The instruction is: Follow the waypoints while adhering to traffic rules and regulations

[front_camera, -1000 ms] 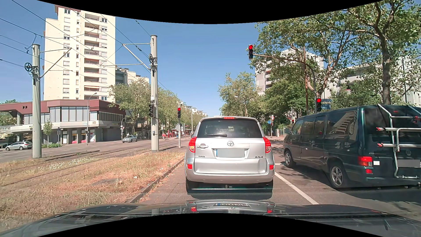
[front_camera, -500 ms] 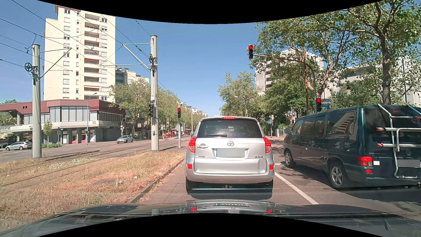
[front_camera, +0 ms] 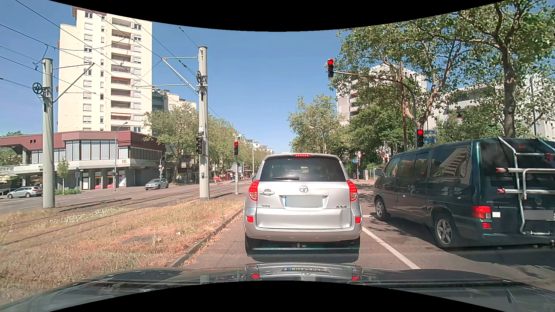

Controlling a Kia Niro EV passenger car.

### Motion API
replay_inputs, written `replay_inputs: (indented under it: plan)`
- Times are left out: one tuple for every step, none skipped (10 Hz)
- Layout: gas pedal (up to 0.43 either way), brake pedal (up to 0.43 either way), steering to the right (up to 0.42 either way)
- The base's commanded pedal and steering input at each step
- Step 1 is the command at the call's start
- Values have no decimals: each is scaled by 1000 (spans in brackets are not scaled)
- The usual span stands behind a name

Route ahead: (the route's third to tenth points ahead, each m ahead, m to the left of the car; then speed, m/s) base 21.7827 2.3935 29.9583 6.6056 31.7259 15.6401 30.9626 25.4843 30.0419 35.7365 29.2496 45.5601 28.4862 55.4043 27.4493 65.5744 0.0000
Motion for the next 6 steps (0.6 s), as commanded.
replay_inputs:
  plan:
    - [0,213,-4]
    - [0,213,-4]
    - [0,207,-4]
    - [0,213,-4]
    - [0,213,-4]
    - [0,213,-4]
